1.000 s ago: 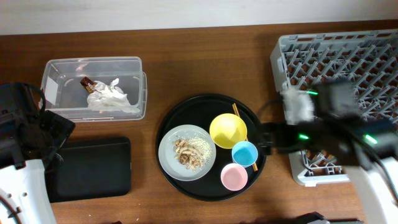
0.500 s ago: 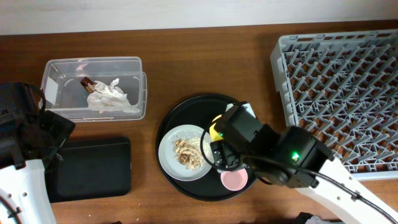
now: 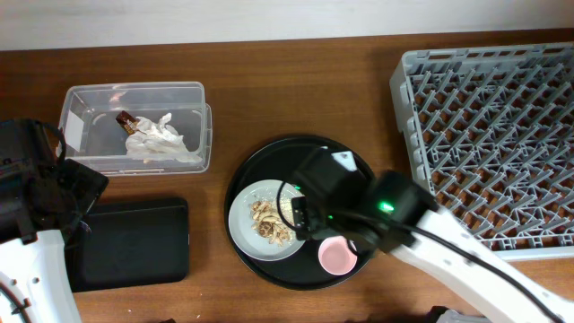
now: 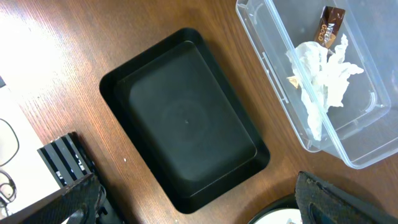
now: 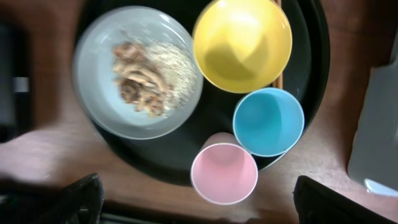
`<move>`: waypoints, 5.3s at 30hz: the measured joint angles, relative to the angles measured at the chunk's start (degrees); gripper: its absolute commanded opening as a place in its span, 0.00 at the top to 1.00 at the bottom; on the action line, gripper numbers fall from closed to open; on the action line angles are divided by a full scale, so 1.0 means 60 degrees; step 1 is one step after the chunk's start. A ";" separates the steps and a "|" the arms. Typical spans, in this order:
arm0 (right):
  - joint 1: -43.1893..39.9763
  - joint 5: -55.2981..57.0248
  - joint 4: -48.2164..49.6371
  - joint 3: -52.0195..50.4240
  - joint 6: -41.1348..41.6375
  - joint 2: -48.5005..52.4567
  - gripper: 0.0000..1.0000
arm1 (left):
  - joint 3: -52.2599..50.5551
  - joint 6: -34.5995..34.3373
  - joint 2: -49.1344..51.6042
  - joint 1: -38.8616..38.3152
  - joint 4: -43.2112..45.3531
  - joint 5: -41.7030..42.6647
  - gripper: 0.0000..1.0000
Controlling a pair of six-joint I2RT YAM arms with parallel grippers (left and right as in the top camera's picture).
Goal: Sort waste into correct bins and load items into the dishwasher rack
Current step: 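Lower the right gripper onto the blue cup and grasp it, then lift the blue cup and carry it right to the dish rack, then lower the blue cup upside down into the rack's upper right area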
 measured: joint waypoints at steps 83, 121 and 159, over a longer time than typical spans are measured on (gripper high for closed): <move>-0.3384 -0.1807 -0.2579 0.3504 -0.3089 0.2473 0.96 | 0.0000 0.0000 0.0000 0.0000 -0.0007 0.0004 0.01; -1.4845 -1.2520 0.4452 0.6105 -0.8091 0.7661 0.85 | 0.0000 0.0000 0.0000 0.0000 0.0000 0.0004 0.01; -1.0677 0.0069 0.7417 0.7526 -0.6138 0.7839 0.09 | 0.0000 -0.0004 0.0000 0.0000 0.0000 0.0000 0.01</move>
